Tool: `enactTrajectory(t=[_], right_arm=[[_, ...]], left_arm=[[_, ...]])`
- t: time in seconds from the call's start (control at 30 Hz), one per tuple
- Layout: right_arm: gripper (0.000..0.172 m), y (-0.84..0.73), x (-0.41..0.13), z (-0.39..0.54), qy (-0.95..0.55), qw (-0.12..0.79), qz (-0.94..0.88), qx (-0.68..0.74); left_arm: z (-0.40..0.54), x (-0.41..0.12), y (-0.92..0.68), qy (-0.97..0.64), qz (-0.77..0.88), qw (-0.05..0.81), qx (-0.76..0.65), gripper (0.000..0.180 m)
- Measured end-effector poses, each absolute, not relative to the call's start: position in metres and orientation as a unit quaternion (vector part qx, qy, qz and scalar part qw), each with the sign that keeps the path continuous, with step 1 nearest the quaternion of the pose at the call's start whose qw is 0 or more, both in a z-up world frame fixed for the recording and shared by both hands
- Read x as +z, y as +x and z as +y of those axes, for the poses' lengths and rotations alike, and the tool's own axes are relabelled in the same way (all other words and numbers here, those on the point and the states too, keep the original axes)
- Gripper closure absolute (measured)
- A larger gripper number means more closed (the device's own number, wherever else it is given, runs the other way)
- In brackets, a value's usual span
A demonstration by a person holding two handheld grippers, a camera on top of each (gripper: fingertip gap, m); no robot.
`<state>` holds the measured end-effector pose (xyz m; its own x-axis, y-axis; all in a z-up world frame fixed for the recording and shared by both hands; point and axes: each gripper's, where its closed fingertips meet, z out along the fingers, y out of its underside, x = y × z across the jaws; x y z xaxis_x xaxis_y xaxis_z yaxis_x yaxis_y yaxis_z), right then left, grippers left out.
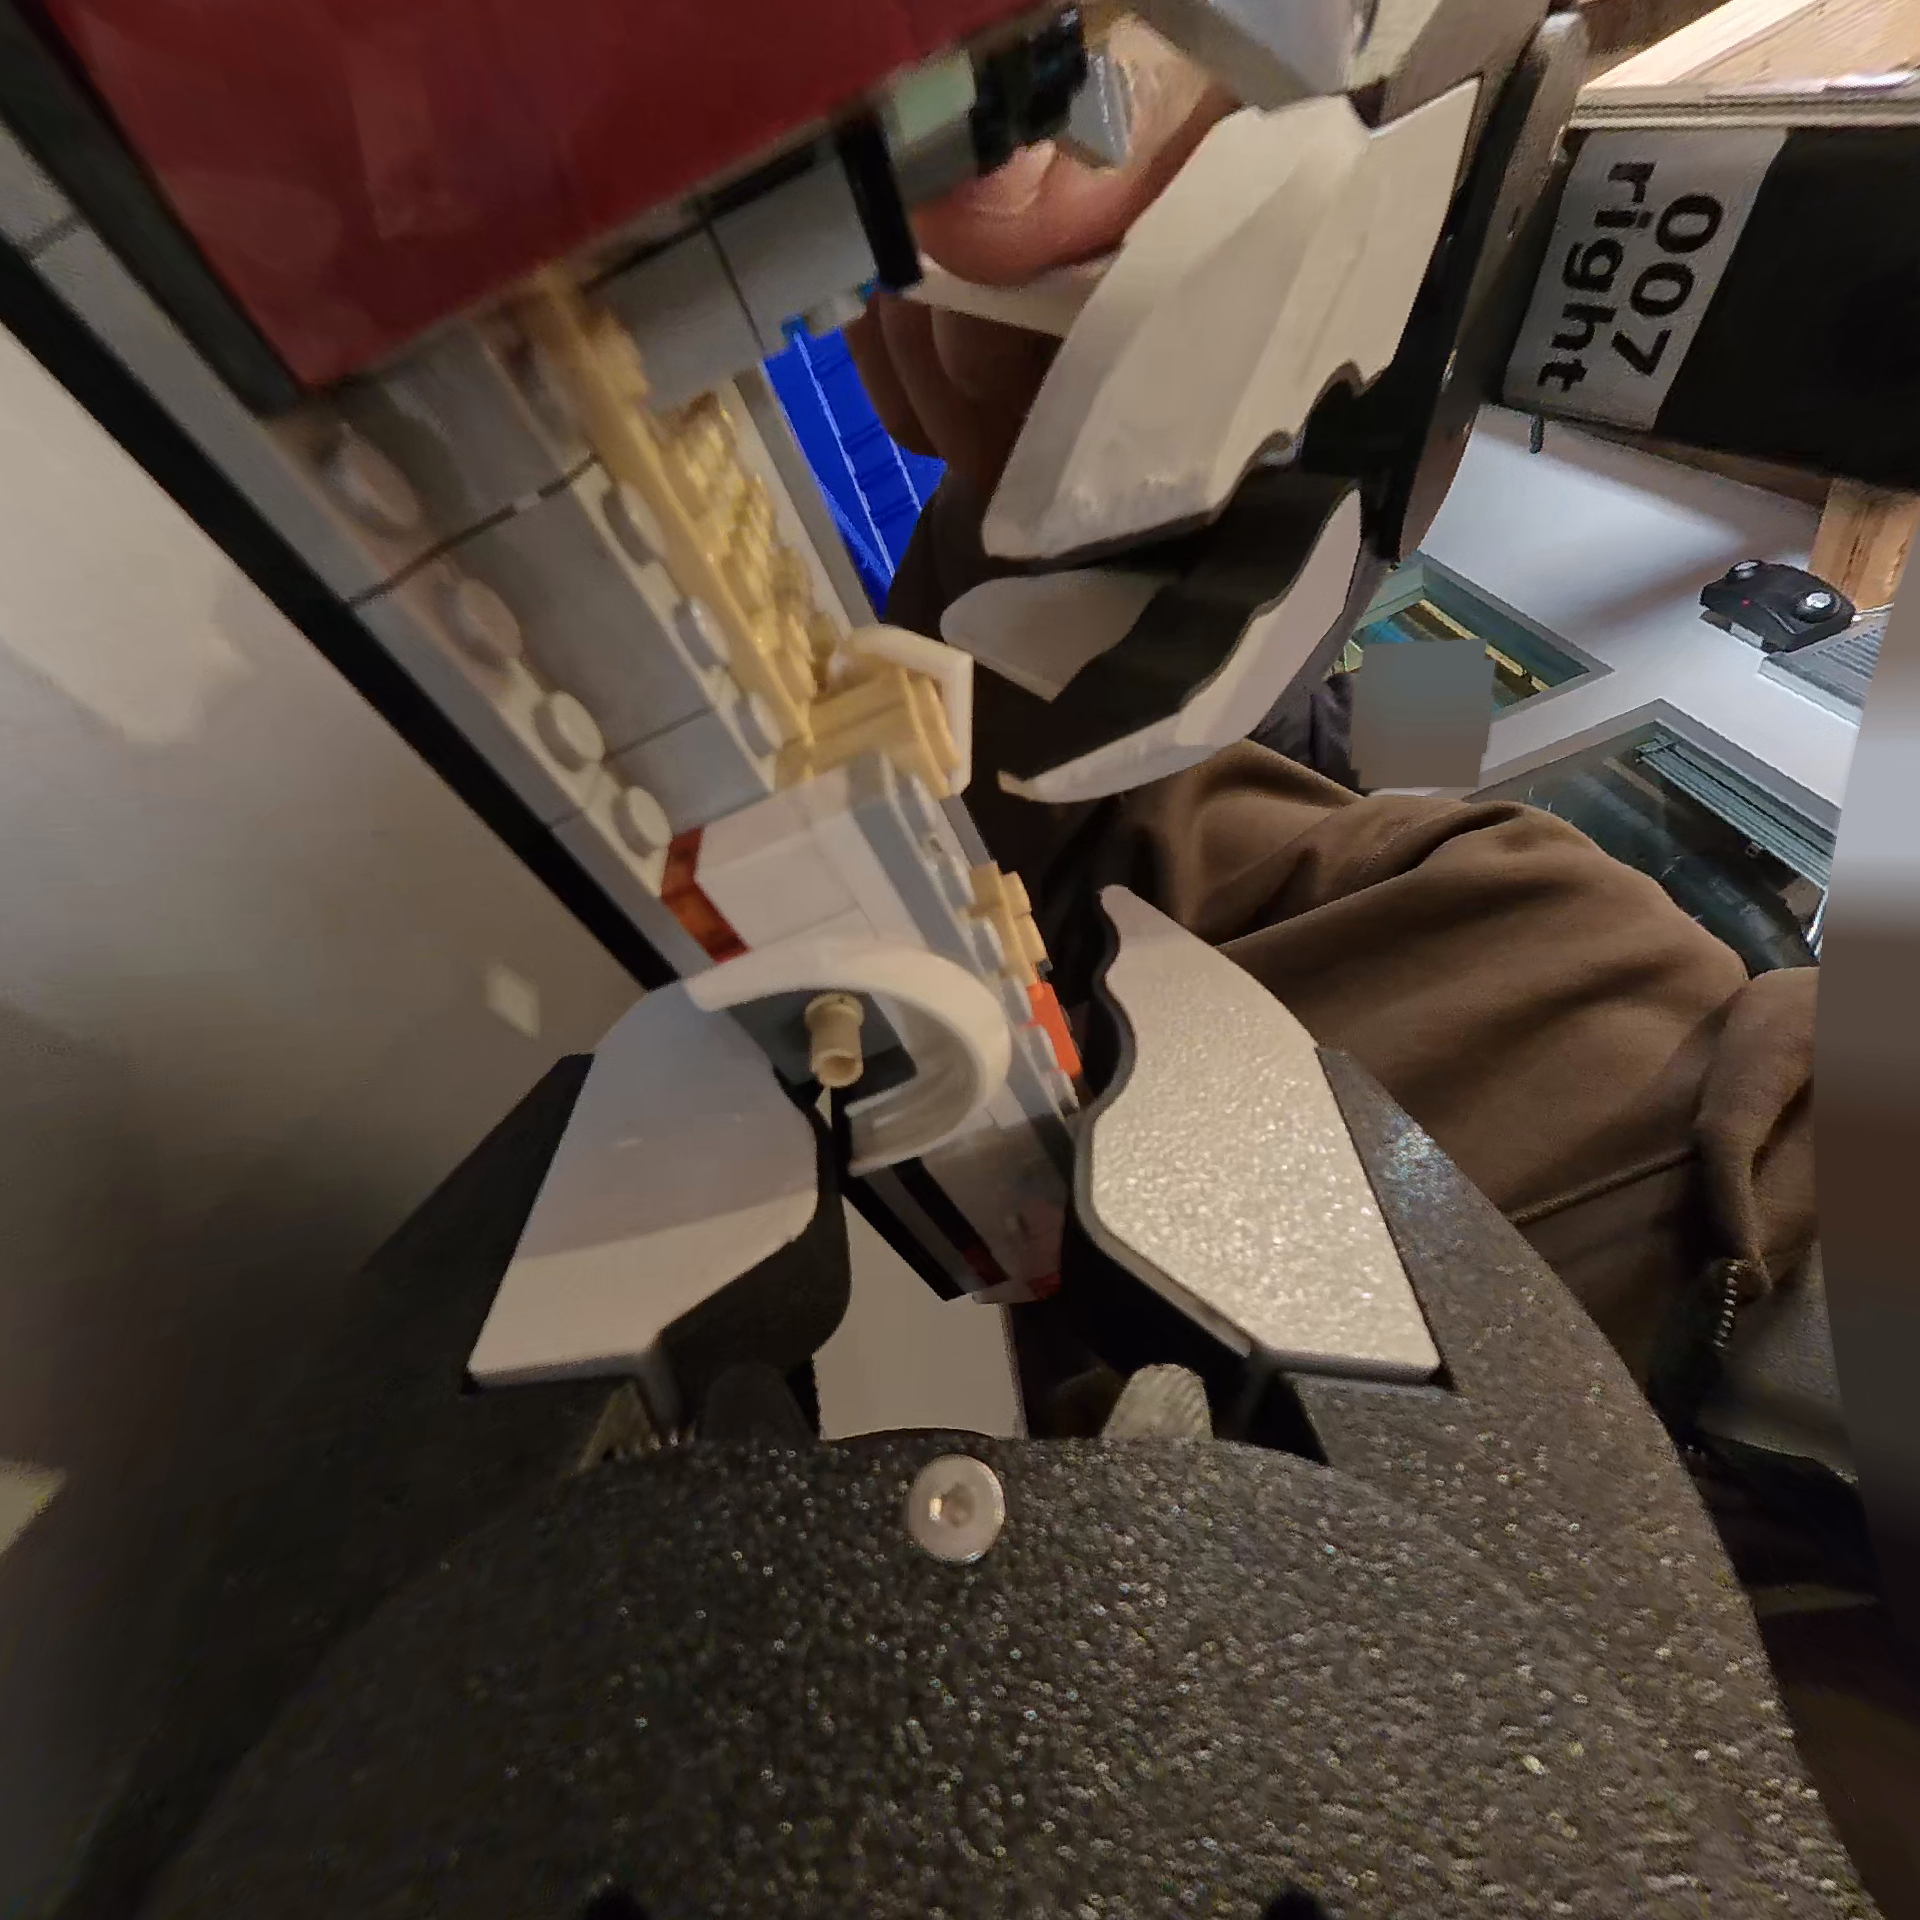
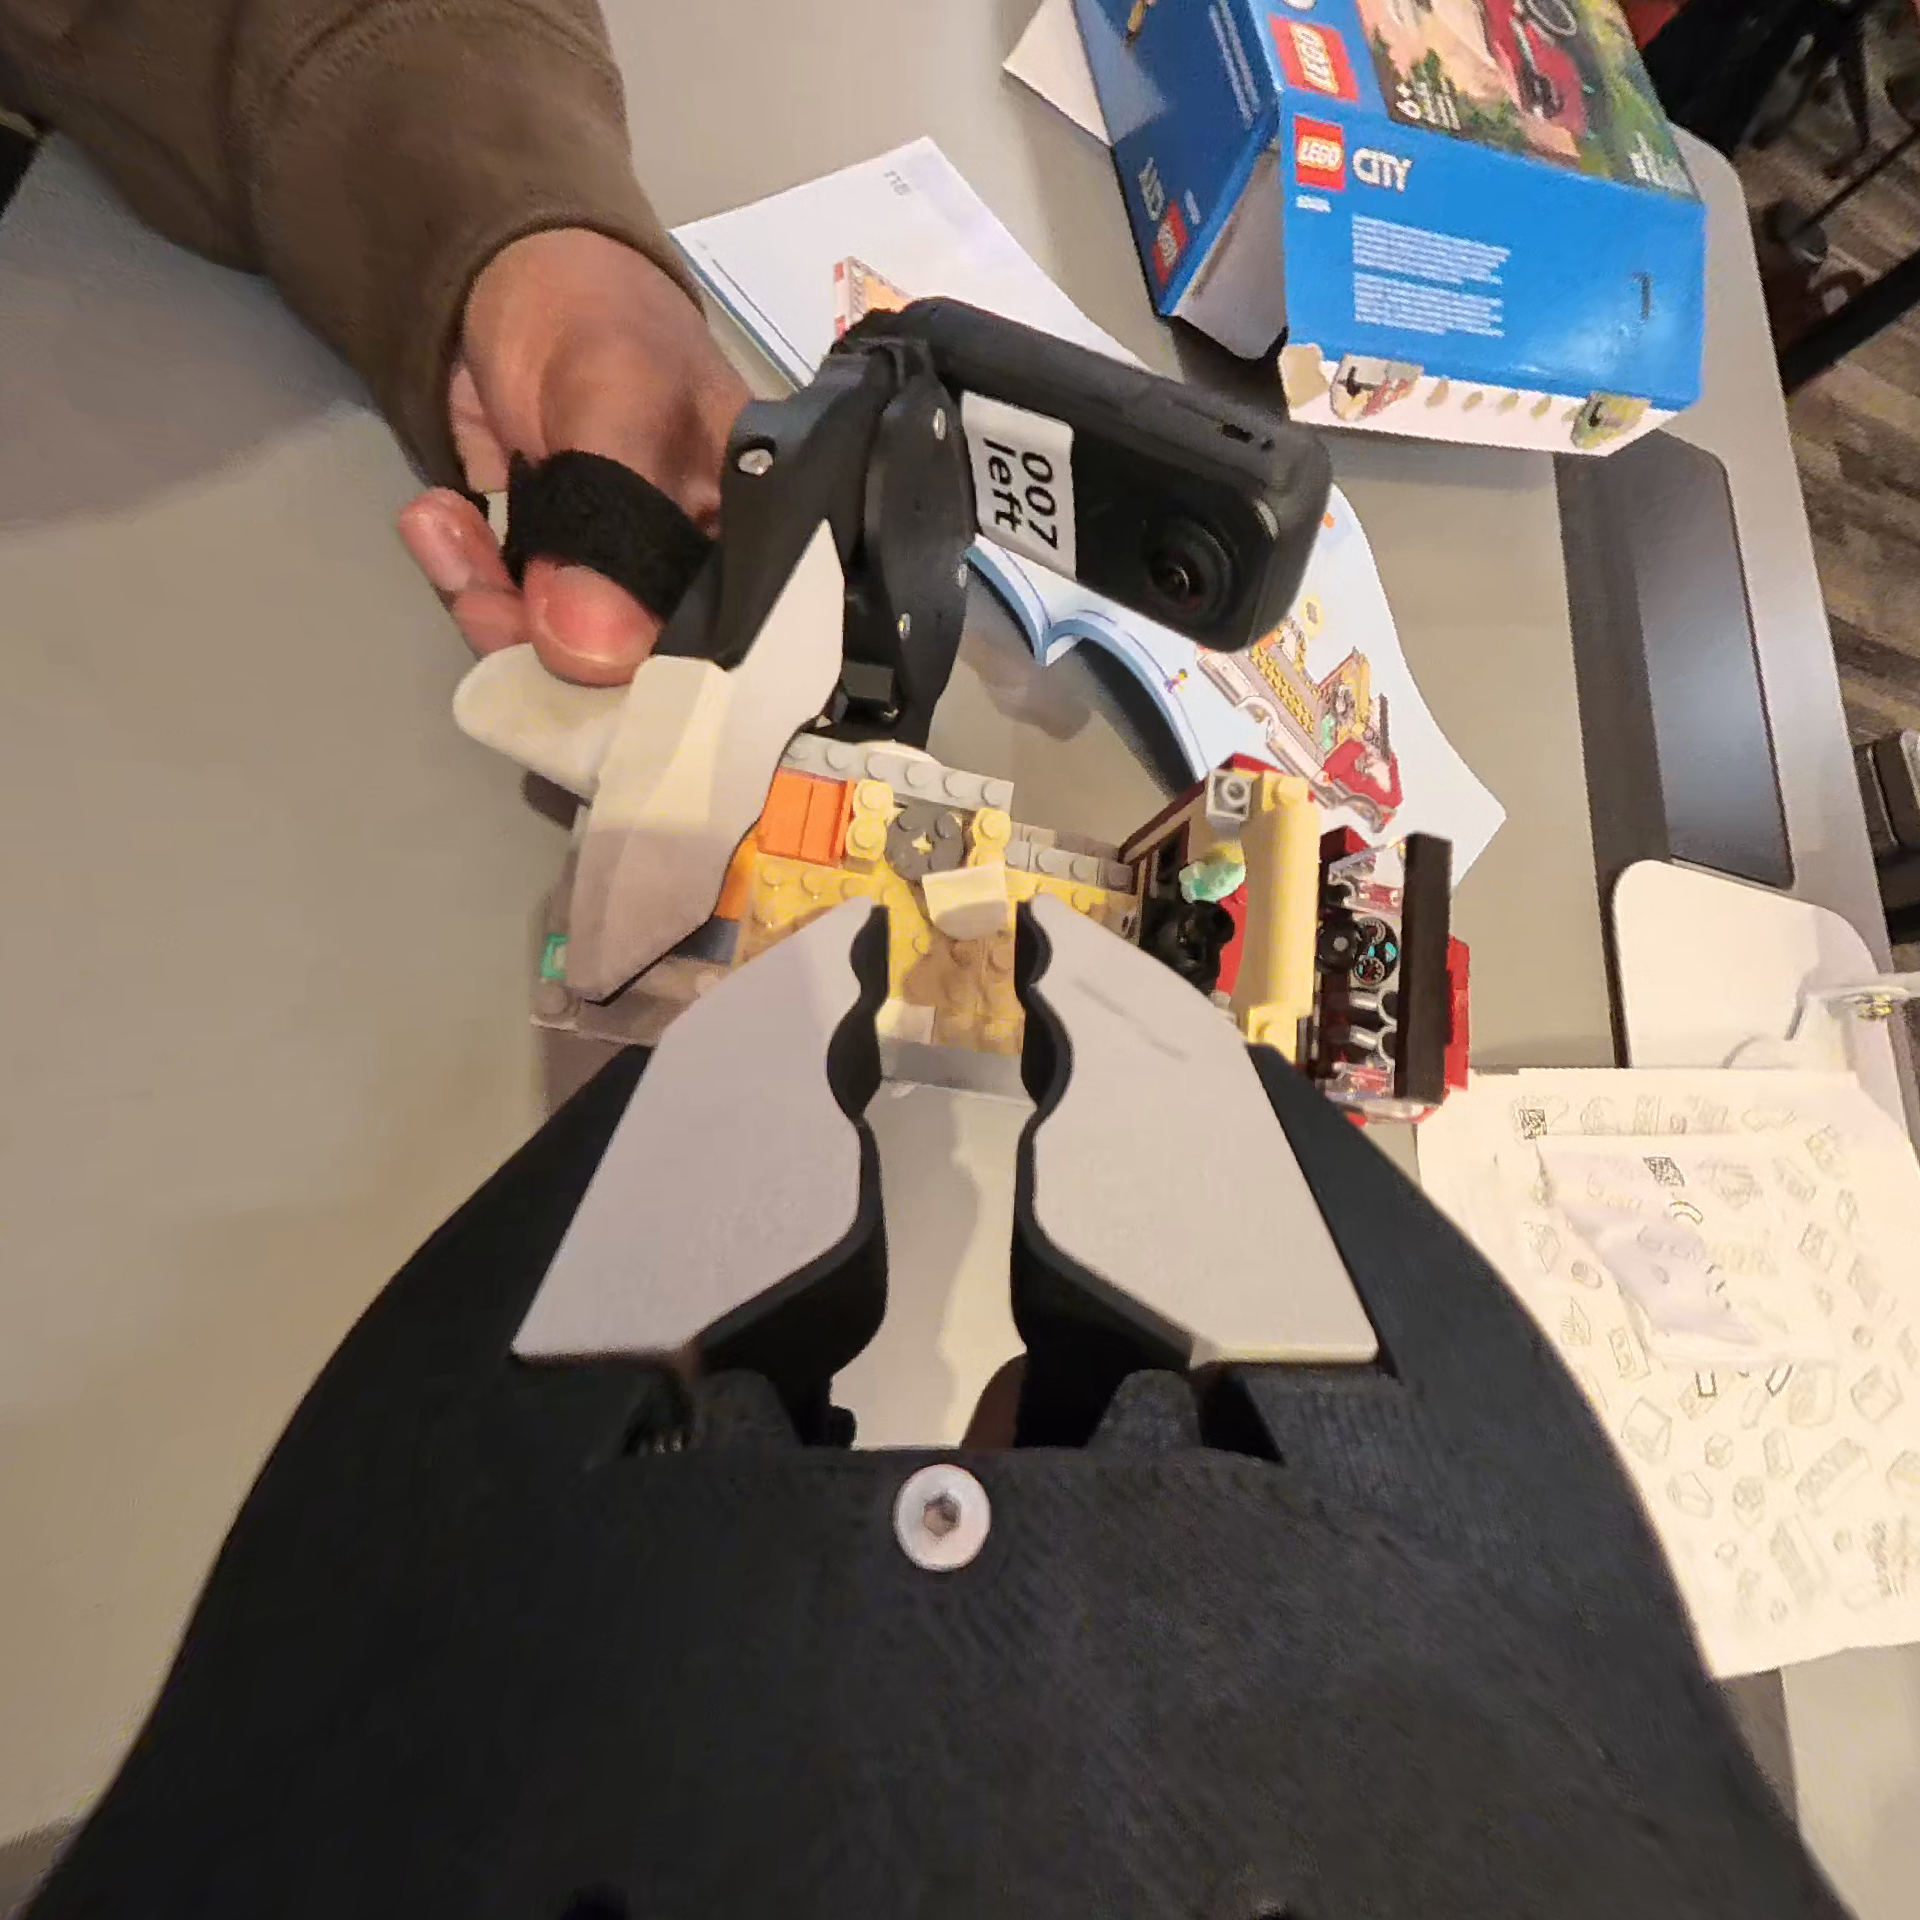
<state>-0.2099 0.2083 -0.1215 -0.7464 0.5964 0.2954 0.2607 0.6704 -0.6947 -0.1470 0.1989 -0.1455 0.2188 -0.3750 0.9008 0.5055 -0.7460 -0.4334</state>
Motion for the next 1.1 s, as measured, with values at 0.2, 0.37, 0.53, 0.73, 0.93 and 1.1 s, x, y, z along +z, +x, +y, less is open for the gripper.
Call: enactTrajectory(t=[0.2, 0.37, 0.53, 0.73, 0.93, 1.1], right_arm=[[0.149, -0.206, -0.125, 0.207, -0.232, 0.257, -0.886, 0.308], [0.151, -0.202, -0.128, 0.204, -0.216, 0.254, -0.897, 0.291], [0.151, -0.204, -0.132, 0.207, -0.212, 0.271, -0.906, 0.247], [0.153, -0.206, -0.131, 0.202, -0.216, 0.275, -0.903, 0.251], [0.154, -0.204, -0.122, 0.193, -0.199, 0.290, -0.901, 0.255], [0.151, -0.208, -0.125, 0.199, -0.192, 0.311, -0.907, 0.211]], left_arm=[[0.197, -0.146, -0.143, -0.696, -0.045, 0.342, -0.629, 0.133], [0.196, -0.147, -0.139, -0.698, -0.045, 0.336, -0.630, 0.133], [0.196, -0.148, -0.139, -0.697, -0.055, 0.338, -0.630, 0.134], [0.196, -0.148, -0.139, -0.698, -0.057, 0.339, -0.628, 0.134], [0.197, -0.150, -0.139, -0.703, -0.059, 0.342, -0.621, 0.134], [0.197, -0.151, -0.138, -0.708, -0.055, 0.340, -0.616, 0.134]])
